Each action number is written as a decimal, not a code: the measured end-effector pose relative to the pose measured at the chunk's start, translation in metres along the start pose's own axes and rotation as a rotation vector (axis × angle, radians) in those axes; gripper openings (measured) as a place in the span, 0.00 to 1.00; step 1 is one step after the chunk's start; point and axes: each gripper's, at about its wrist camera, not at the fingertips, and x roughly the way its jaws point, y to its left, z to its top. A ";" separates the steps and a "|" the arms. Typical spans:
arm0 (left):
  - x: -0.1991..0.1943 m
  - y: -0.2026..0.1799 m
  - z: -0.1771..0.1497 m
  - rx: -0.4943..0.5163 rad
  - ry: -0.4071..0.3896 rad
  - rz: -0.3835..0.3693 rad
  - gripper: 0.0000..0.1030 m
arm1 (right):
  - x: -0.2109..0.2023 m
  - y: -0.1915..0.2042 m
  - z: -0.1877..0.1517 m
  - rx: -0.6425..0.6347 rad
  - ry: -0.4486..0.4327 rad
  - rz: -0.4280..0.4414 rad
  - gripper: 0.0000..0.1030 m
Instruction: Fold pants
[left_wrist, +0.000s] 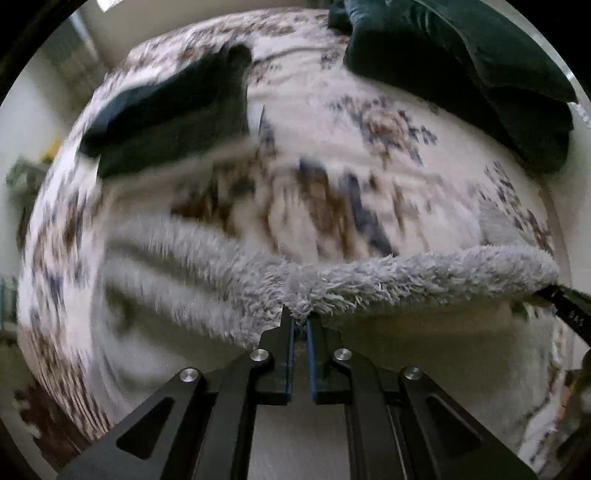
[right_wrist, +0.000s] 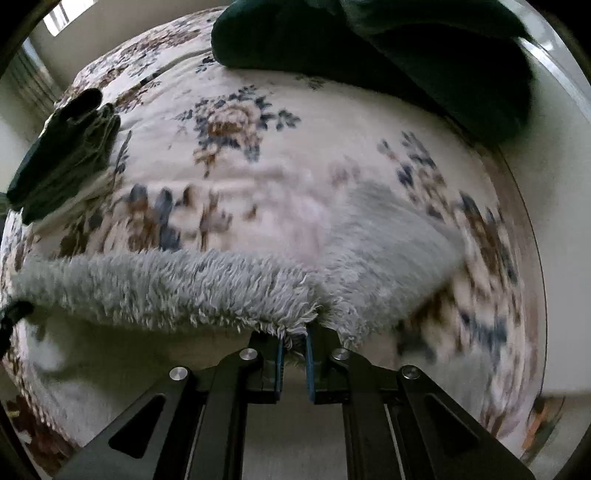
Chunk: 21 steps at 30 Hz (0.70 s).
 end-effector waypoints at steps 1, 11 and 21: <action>0.001 0.002 -0.024 -0.025 0.025 -0.014 0.03 | 0.000 0.000 0.000 0.000 0.000 0.000 0.09; 0.104 0.020 -0.177 -0.076 0.297 -0.002 0.06 | 0.054 -0.002 -0.192 0.003 0.217 -0.069 0.11; 0.072 0.051 -0.170 -0.092 0.198 0.045 0.88 | 0.003 -0.015 -0.193 0.106 0.169 0.065 0.84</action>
